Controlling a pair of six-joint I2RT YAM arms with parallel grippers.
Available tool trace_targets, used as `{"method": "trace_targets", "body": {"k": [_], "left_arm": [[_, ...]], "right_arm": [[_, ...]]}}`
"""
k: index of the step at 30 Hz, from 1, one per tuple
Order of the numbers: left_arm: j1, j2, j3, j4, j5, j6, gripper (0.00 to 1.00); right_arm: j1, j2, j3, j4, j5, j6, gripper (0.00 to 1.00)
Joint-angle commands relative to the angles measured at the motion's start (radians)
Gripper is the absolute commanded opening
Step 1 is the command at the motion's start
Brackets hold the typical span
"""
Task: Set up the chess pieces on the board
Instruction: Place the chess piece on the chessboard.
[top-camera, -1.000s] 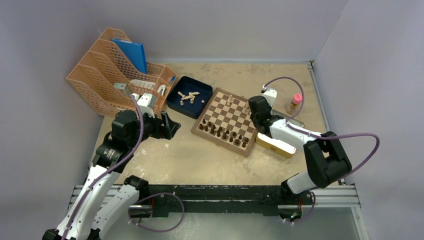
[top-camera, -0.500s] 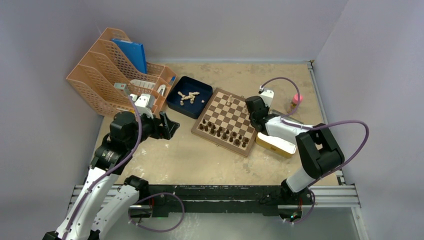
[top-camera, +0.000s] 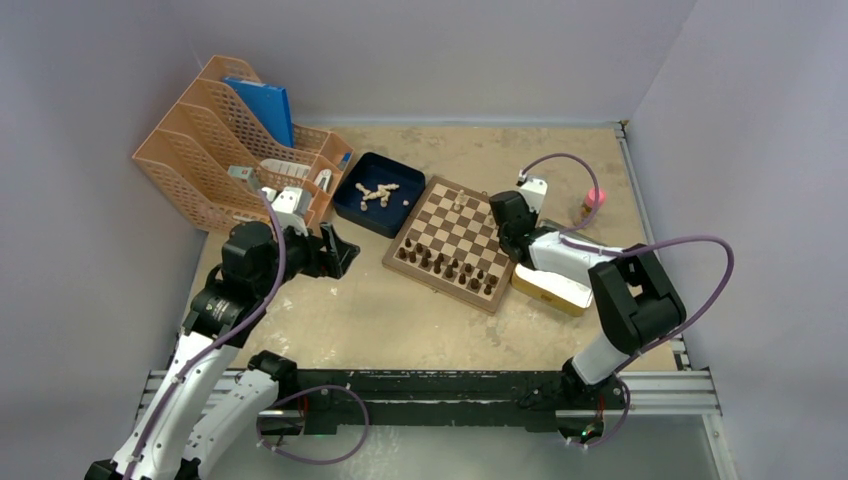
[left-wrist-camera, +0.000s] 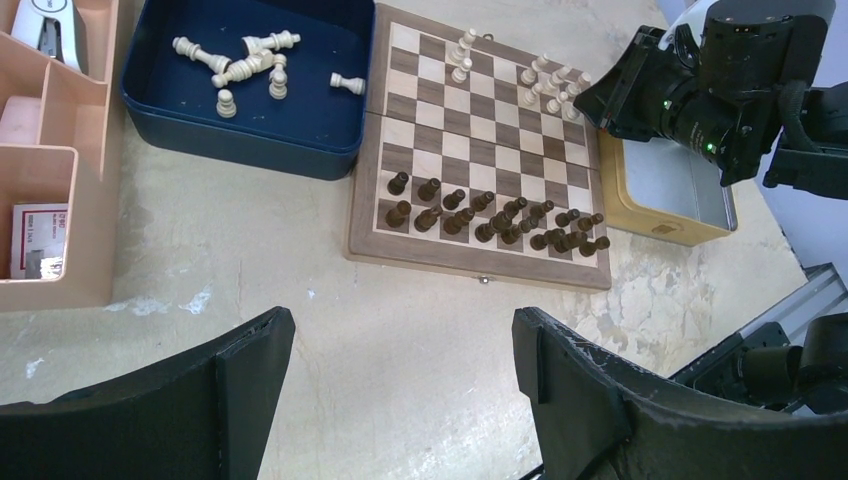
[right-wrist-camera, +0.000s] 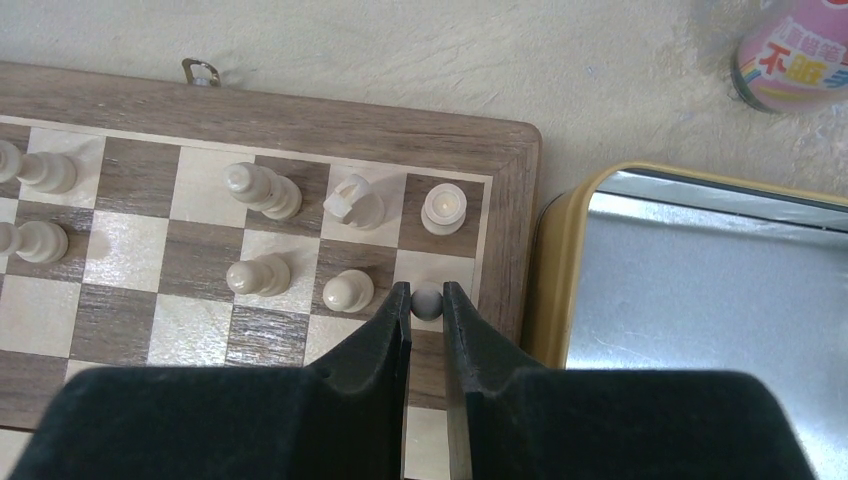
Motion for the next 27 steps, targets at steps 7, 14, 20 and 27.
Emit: {"method": "trace_targets", "body": {"k": [7,14,20,27], "left_arm": [[-0.007,-0.008,0.003,0.029,-0.012,0.013,0.80],[-0.010,-0.022,0.002,0.022,-0.031,0.010,0.80],[-0.018,0.006,0.014,0.006,-0.028,0.016,0.80],[-0.020,-0.010,0.006,0.012,-0.039,0.011,0.80]], "right_arm": [[-0.003,0.001,0.028,-0.020,0.033,0.007,0.18],[-0.003,0.019,0.036,-0.023,0.025,0.014,0.25],[-0.003,0.031,0.082,-0.044,0.028,0.007,0.29],[-0.004,-0.004,0.103,-0.080,0.012,0.002,0.33]]}}
